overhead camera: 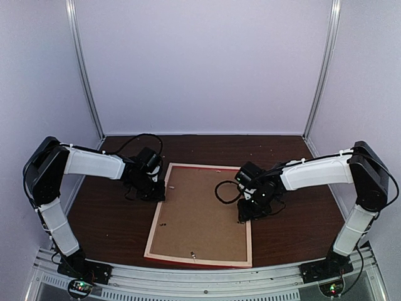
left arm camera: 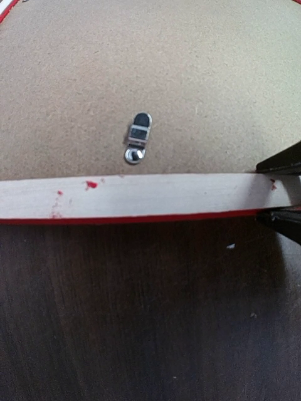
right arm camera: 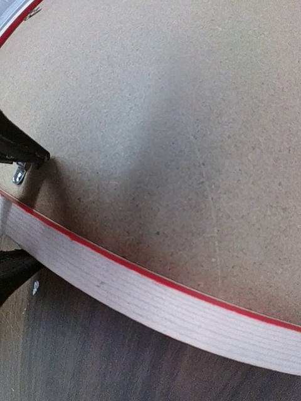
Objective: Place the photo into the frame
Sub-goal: Press the fastener onto the backboard.
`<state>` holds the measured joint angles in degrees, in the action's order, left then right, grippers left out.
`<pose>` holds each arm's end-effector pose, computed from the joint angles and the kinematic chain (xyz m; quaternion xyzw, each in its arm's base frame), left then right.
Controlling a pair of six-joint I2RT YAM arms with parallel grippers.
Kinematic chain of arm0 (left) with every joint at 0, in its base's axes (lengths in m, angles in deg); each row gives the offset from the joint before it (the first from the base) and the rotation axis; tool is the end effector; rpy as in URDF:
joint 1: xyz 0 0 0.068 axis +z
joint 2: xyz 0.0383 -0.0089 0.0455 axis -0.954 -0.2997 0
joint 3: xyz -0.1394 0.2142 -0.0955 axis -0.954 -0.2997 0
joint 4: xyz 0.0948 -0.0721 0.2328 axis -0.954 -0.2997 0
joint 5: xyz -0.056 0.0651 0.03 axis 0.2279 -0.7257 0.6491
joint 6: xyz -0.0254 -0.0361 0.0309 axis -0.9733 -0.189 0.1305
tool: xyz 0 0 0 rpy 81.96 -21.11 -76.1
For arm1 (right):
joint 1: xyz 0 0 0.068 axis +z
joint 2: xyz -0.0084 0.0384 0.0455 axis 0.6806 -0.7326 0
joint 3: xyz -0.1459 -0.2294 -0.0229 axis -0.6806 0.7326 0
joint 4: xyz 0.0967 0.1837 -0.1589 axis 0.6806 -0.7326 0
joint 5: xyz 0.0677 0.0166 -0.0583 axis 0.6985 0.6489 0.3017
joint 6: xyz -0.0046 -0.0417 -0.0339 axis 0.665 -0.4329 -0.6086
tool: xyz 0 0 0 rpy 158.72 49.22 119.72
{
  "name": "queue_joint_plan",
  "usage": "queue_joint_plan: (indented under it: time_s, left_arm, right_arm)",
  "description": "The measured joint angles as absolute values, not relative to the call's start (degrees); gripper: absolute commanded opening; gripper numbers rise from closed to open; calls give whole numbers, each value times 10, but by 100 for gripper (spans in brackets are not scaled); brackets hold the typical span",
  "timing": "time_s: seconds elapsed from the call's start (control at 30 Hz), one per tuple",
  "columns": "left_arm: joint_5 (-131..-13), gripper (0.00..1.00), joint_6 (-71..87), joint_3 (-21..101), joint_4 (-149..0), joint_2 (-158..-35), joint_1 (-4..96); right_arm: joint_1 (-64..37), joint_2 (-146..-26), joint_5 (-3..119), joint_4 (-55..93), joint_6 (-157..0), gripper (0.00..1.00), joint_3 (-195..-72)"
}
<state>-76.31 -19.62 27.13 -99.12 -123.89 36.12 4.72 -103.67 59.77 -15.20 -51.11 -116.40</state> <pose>0.2748 -0.2058 0.1476 -0.0166 0.9764 -0.1562 0.1482 0.2076 0.2361 0.1573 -0.1285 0.9797 0.1472 0.0458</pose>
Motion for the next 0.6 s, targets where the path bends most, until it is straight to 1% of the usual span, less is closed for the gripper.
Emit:
queue_joint_plan:
  time_s: [0.2,0.6]
  left_arm:
    - [-763,15,-196,271,-991,-1239,361]
    - [-763,15,-196,271,-991,-1239,361]
  right_arm:
    - [48,-1037,609,-152,-517,51,-1163]
    - [49,-1036,616,-152,-523,52,-1160]
